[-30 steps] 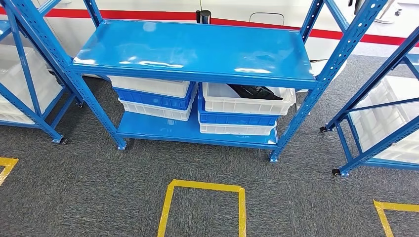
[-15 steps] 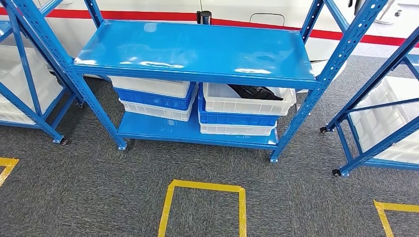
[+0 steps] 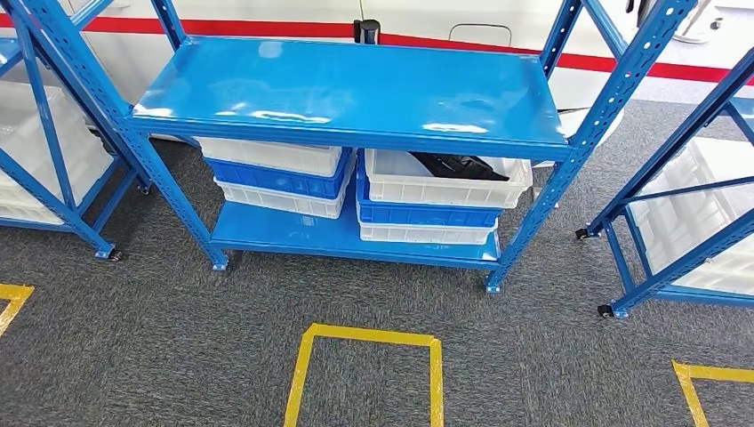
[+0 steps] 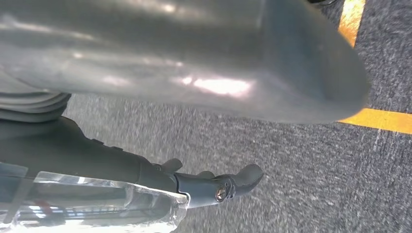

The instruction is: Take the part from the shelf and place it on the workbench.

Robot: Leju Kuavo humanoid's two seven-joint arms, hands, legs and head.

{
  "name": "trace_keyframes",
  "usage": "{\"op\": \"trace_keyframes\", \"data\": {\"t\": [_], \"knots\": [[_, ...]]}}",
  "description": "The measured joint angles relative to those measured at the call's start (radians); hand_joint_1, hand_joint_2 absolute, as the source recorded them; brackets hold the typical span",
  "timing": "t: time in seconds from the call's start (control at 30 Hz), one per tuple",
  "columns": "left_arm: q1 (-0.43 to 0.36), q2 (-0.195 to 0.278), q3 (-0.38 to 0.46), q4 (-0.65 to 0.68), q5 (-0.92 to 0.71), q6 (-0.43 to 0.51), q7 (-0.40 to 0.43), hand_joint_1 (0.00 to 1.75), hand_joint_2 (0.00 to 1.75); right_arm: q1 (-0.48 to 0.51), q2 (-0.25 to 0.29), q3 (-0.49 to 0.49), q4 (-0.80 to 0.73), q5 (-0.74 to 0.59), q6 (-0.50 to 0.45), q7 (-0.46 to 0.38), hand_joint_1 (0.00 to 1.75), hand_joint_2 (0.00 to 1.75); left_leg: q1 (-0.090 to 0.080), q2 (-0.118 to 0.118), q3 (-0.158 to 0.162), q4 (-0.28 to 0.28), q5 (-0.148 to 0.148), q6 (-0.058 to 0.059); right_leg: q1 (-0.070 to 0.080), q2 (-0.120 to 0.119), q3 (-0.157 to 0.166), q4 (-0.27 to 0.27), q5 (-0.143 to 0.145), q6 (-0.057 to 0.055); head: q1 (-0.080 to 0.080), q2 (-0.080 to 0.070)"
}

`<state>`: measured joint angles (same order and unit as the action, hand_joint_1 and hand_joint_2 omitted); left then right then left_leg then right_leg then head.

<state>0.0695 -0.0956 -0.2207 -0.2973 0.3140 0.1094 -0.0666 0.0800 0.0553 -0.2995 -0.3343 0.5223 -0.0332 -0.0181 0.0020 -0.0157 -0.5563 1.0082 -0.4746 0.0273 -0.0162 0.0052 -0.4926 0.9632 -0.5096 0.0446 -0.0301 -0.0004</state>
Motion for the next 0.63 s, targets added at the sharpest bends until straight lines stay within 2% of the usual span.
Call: {"op": "trace_keyframes", "data": {"t": [0.43,0.63], "knots": [[0.053,0.059,0.137,-0.053,-0.221,-0.075,0.044,0.00,1.75,0.044,-0.037,0.189,-0.026,-0.371,0.020,0.011,0.00,0.00,0.000,0.000,0.000,0.000,0.000,0.000,0.000,0.000,0.000,0.000,0.000,0.000,0.000,0.000],[0.066,0.076,0.174,-0.070,-0.300,-0.102,0.060,0.00,1.75,0.056,-0.048,0.243,-0.034,-0.505,0.031,0.017,0.00,0.00,0.000,0.000,0.000,0.000,0.000,0.000,0.000,0.000,0.000,0.000,0.000,0.000,0.000,0.000]]}}
